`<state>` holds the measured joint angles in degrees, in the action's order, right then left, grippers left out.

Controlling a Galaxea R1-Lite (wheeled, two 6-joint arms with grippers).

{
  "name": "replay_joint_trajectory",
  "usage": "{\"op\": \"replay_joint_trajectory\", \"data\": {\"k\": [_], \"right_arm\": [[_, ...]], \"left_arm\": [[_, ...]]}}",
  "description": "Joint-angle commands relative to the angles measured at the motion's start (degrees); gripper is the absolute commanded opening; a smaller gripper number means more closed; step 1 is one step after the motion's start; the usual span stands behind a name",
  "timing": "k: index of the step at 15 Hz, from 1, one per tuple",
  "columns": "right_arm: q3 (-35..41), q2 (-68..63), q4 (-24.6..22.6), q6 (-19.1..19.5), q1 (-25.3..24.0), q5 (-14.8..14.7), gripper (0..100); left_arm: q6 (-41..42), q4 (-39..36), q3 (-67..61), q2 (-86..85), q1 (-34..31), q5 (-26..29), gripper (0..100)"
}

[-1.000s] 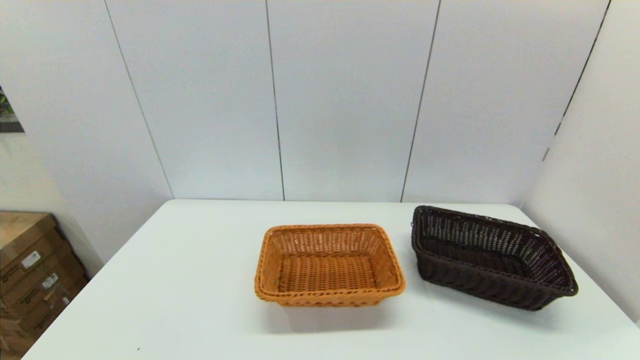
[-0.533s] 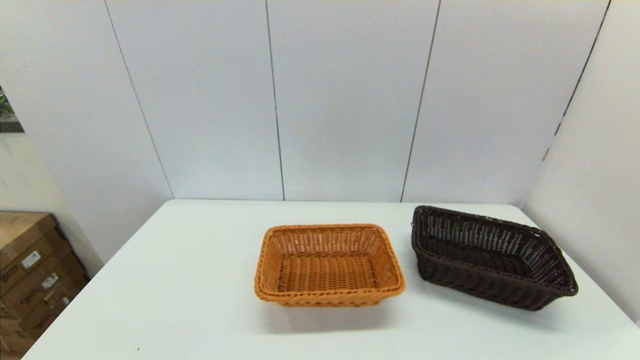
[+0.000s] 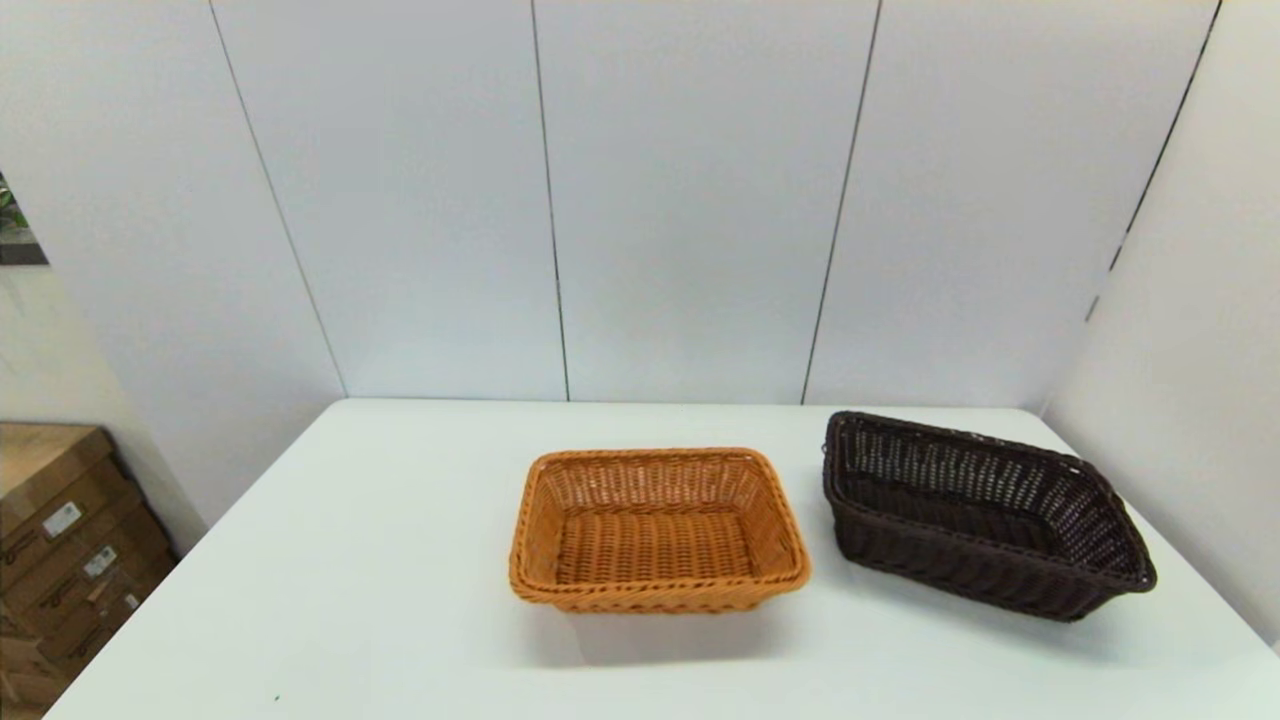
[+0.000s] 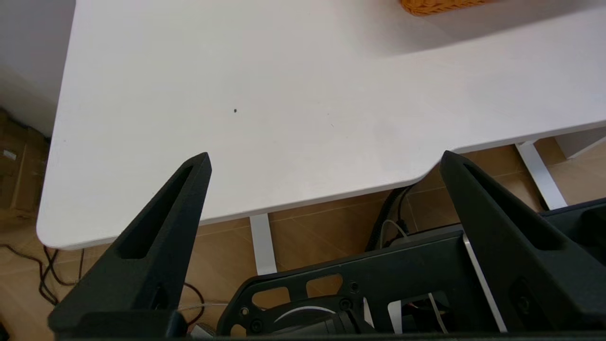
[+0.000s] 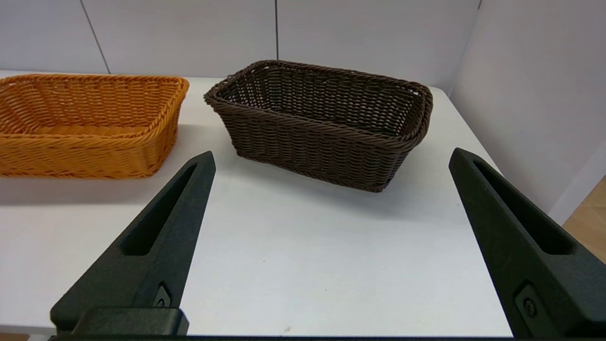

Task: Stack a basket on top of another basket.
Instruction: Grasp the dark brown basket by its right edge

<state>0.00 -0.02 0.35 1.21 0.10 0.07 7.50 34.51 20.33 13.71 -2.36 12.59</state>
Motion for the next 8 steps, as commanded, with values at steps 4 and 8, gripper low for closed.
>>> {"op": "replay_joint_trajectory", "data": {"k": [4,8], "right_arm": [[0.0,0.0,0.0,0.0,0.0,0.0,100],[0.0,0.0,0.0,0.0,0.0,0.0,100]], "left_arm": [[-0.1,-15.7,-9.3,-6.1,2.9,-1.2,100],[-0.2,-18.9,-12.2,-9.3,2.8,-6.4,100]]}}
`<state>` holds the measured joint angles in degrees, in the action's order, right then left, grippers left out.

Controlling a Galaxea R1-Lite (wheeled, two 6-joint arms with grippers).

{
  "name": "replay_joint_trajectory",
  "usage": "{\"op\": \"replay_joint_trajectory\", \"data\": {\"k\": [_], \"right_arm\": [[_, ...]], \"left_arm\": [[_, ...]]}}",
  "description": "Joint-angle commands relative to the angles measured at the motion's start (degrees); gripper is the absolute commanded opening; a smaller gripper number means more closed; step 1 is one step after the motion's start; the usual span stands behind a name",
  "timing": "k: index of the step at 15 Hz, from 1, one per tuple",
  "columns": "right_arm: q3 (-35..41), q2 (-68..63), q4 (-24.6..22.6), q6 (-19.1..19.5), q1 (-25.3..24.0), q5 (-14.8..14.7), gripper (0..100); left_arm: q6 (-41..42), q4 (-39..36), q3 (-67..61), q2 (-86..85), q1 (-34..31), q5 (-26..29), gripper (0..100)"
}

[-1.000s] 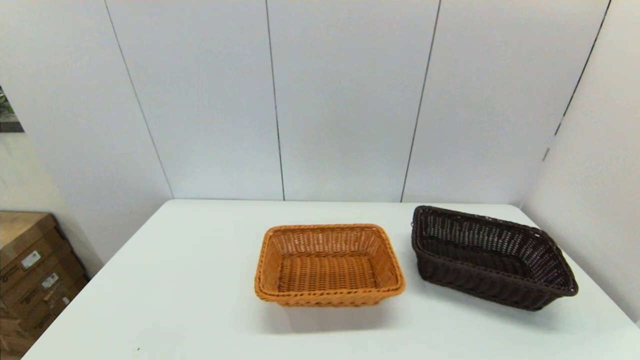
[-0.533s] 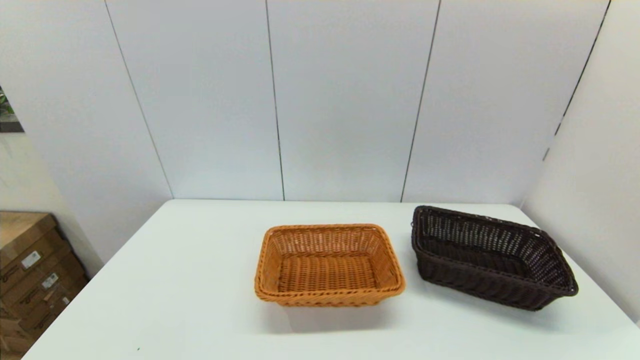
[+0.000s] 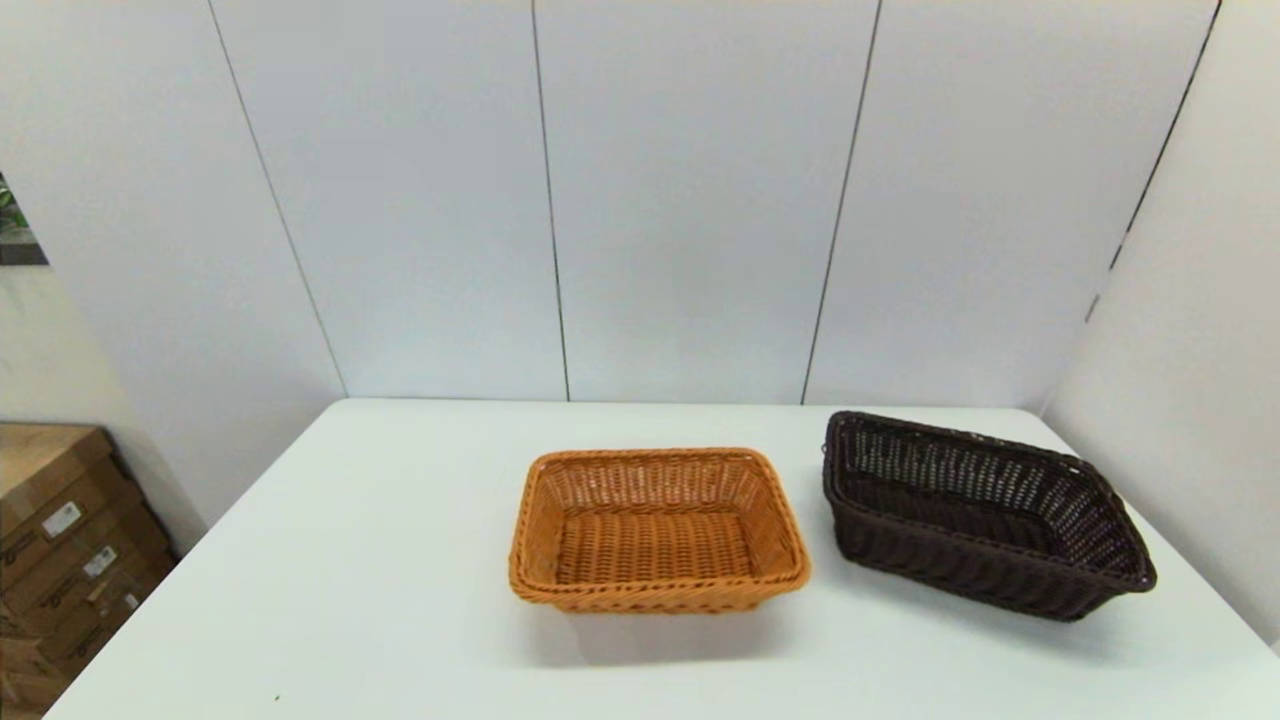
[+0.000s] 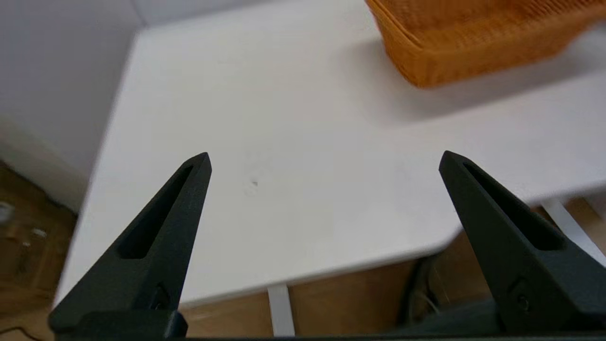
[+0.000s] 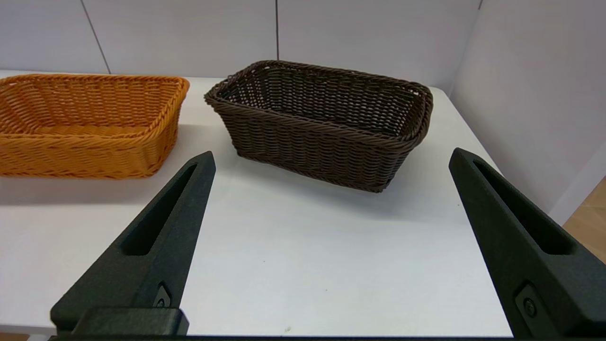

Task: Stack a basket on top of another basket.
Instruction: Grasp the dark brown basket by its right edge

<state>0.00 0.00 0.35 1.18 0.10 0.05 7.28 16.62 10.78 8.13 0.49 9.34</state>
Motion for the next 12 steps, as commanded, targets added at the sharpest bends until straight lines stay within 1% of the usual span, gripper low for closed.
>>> {"op": "replay_joint_trajectory", "data": {"k": [1,3,8,12], "right_arm": [[0.0,0.0,0.0,0.0,0.0,0.0,100],[0.0,0.0,0.0,0.0,0.0,0.0,100],[0.0,0.0,0.0,0.0,0.0,0.0,100],[0.0,0.0,0.0,0.0,0.0,0.0,100]], "left_arm": [[0.0,-1.3,-3.3,-5.0,0.0,-4.4,100],[0.5,-1.9,-4.6,-7.8,0.0,-5.9,100],[0.0,-4.1,-6.0,-8.2,0.0,-6.8,100],[0.3,-4.5,-6.2,-8.2,0.0,-7.7,100]]}}
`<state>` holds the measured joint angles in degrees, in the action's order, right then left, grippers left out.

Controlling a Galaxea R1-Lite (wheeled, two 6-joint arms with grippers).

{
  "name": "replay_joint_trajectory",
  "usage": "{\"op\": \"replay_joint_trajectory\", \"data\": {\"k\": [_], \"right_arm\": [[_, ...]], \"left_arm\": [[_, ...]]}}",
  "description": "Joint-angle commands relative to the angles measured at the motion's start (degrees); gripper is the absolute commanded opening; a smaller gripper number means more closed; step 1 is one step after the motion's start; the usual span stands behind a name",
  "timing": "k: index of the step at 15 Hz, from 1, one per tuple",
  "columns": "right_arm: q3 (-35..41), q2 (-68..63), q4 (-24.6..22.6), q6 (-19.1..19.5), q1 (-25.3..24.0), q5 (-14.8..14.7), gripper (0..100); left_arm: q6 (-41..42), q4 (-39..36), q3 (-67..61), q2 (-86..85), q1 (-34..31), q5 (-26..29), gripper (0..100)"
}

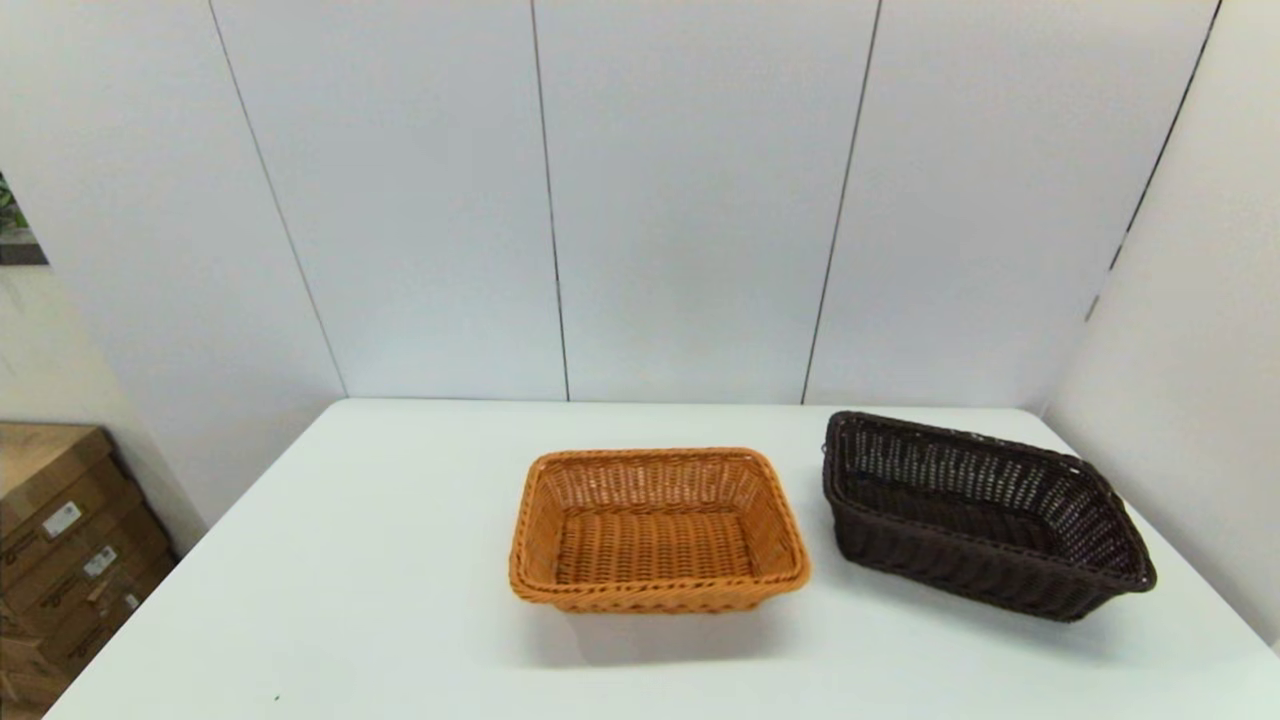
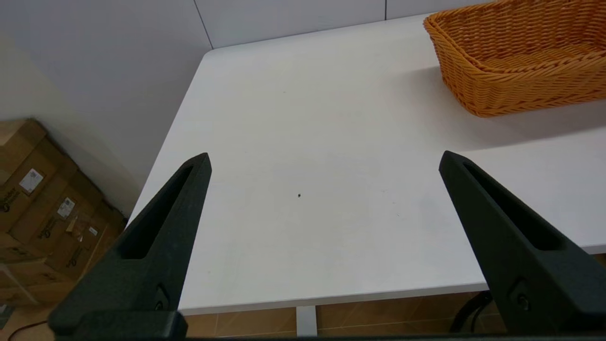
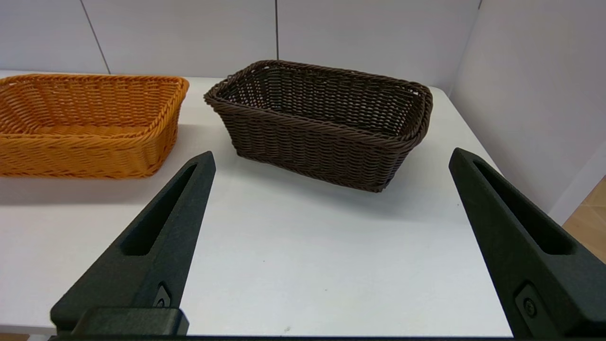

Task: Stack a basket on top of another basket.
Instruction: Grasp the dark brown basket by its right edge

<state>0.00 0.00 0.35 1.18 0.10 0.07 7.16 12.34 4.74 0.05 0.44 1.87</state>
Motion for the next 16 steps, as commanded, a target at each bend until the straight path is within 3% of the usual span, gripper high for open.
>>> {"op": "replay_joint_trajectory", "data": {"k": [1,4,11,16], "right_arm": [[0.0,0.0,0.0,0.0,0.0,0.0,100],[0.0,0.0,0.0,0.0,0.0,0.0,100],[0.0,0.0,0.0,0.0,0.0,0.0,100],[0.0,0.0,0.0,0.0,0.0,0.0,100]], "left_arm": [[0.7,-1.0,-0.5,-0.1,0.0,-0.3,100],[0.3,-12.2,-4.8,-0.1,0.0,-0.2,100],[-5.7,-11.8,-4.8,-0.1,0.0,-0.5,100],[-5.7,-11.8,-4.8,-0.1,0.0,-0.6,100]]}}
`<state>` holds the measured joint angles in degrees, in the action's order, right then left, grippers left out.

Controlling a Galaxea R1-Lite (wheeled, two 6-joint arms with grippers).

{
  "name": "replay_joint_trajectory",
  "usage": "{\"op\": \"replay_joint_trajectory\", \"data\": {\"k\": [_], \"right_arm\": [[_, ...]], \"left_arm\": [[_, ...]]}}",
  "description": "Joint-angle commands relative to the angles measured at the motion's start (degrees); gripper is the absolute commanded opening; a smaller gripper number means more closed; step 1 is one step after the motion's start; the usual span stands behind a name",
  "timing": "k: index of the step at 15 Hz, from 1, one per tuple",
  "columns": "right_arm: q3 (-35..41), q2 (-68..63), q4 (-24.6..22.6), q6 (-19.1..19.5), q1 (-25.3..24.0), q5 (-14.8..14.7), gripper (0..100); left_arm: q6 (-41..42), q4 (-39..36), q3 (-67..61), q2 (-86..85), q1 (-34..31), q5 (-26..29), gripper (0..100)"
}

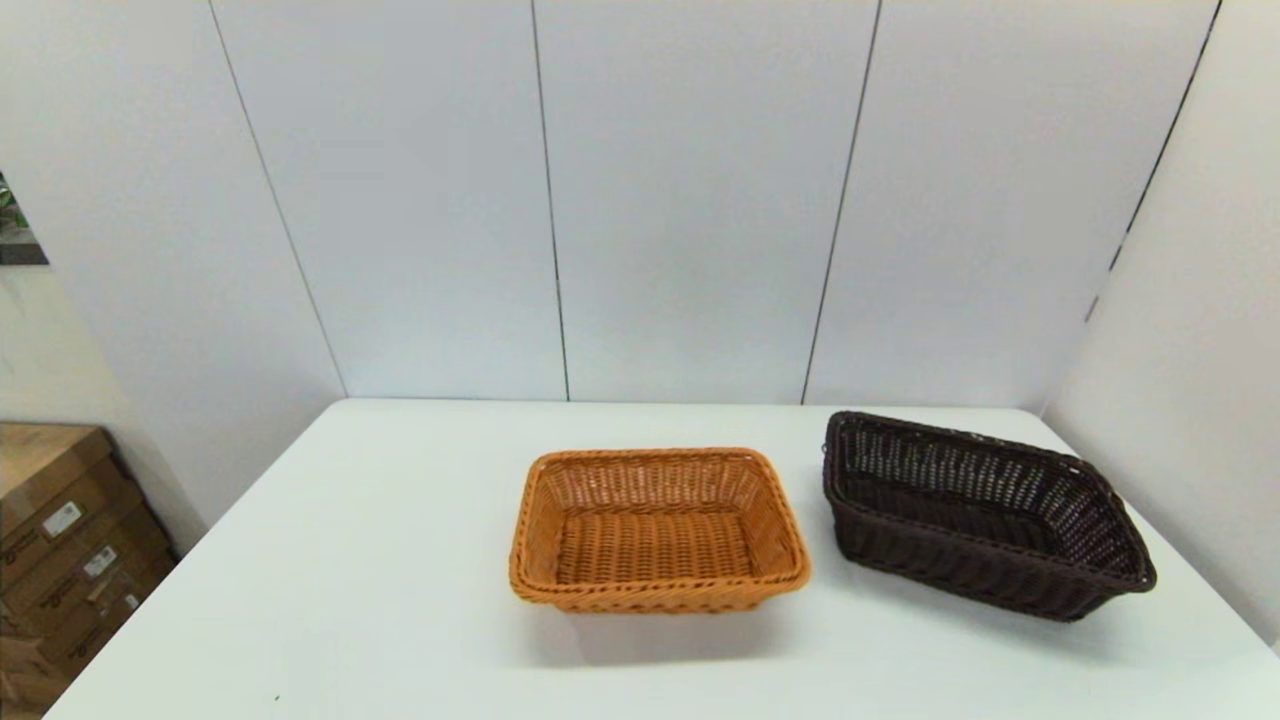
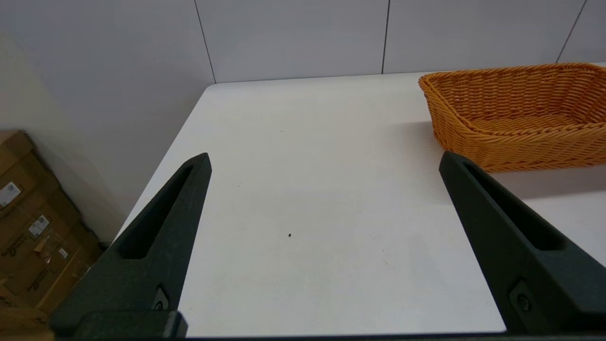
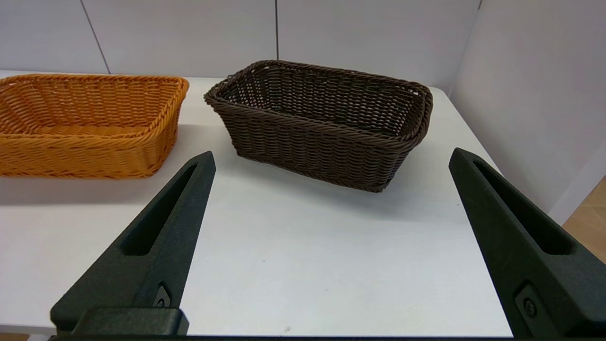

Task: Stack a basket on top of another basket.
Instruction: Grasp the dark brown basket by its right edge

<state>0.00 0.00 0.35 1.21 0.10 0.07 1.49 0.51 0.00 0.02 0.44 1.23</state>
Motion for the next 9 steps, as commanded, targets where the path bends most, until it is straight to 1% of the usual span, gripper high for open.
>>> {"op": "replay_joint_trajectory", "data": {"k": [1,9], "right_arm": [[0.0,0.0,0.0,0.0,0.0,0.0,100],[0.0,0.0,0.0,0.0,0.0,0.0,100]], "left_arm": [[0.0,0.0,-0.1,-0.1,0.0,0.0,100],[0.0,0.0,-0.1,-0.1,0.0,0.0,100]]}}
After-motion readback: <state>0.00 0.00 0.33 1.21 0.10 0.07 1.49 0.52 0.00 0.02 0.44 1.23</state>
